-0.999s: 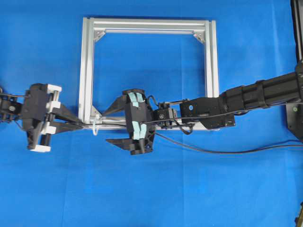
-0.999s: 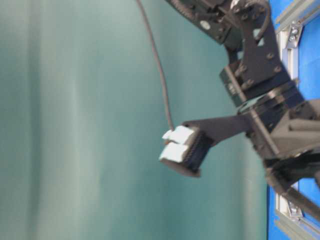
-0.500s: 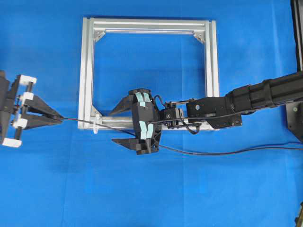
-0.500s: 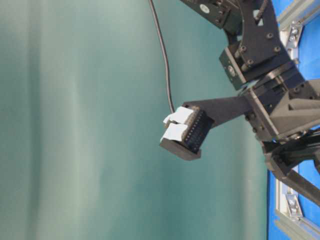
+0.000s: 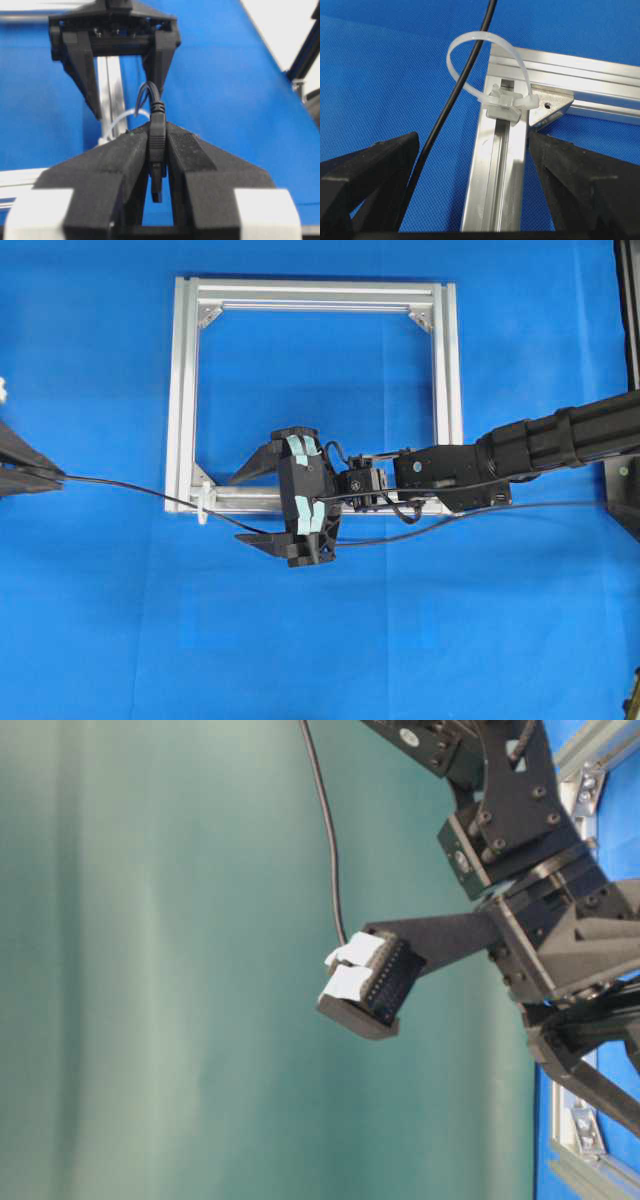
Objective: Insert the wire through the string loop located on the left side.
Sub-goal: 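Pull the cable leftward through the loop with the left gripper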
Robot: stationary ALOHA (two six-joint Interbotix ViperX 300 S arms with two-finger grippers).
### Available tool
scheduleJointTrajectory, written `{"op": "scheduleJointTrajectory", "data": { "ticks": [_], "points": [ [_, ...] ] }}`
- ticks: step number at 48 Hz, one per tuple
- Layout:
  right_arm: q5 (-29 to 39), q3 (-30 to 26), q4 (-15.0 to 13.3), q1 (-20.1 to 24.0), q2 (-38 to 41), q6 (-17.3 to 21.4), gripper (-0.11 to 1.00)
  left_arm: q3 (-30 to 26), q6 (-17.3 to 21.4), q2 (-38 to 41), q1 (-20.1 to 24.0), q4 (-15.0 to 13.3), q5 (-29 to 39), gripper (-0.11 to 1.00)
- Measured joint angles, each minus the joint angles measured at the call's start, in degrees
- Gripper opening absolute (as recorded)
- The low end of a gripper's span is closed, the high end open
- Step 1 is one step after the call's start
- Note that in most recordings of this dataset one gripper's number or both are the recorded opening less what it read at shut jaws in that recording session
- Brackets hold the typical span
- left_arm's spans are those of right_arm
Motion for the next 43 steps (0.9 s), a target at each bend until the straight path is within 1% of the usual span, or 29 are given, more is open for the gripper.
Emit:
{"op": "scheduleJointTrajectory", "data": {
  "ticks": [4, 9, 16, 43],
  "points": [
    [-0.09, 0.00, -0.09, 0.00, -0.09, 0.00, 0.95, -1.23, 0.18, -3.16, 0.35, 0.09, 4.75, 0.06],
    [-0.09, 0.00, 0.00, 0.00, 0.00, -0.09, 0.95, -2.11, 1.05, -4.83, 1.14, 0.26, 7.03, 0.06],
    [-0.09, 0.00, 0.00, 0.00, 0.00, 0.00, 0.95, -2.29, 2.20, -5.10, 1.93, 0.53, 7.73, 0.06],
    [-0.18, 0.00, 0.00, 0.00, -0.09, 0.00, 0.95, -2.29, 1.14, -5.19, 2.55, 0.53, 8.00, 0.06]
  ]
}}
